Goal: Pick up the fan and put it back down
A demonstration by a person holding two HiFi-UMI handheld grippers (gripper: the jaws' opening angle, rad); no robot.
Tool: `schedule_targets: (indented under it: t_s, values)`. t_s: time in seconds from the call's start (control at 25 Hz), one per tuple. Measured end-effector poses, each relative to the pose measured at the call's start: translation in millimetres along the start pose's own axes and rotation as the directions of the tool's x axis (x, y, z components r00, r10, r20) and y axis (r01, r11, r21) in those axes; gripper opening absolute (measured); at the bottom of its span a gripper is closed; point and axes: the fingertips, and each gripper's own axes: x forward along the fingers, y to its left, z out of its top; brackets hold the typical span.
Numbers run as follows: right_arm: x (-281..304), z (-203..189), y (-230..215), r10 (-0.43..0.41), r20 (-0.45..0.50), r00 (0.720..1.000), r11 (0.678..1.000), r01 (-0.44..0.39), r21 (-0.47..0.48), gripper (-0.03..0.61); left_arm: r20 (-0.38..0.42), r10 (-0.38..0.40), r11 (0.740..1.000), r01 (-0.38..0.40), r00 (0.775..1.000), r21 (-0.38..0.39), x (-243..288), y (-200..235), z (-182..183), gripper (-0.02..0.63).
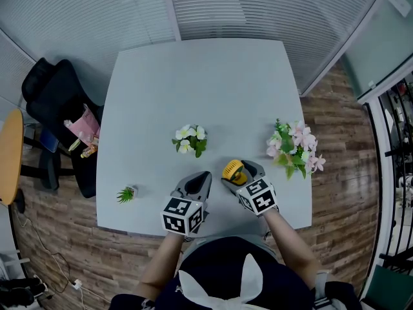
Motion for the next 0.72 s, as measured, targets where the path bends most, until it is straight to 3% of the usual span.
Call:
schedule_targets:
  t_s: [0.72]
  values:
    - [-21,41,5,-0.002,0.110,0.994,1.000,0.001,0.007,0.385,0.019,0.013,1.000,-0.013,1.000,0.005,-9,-1,2,0.023]
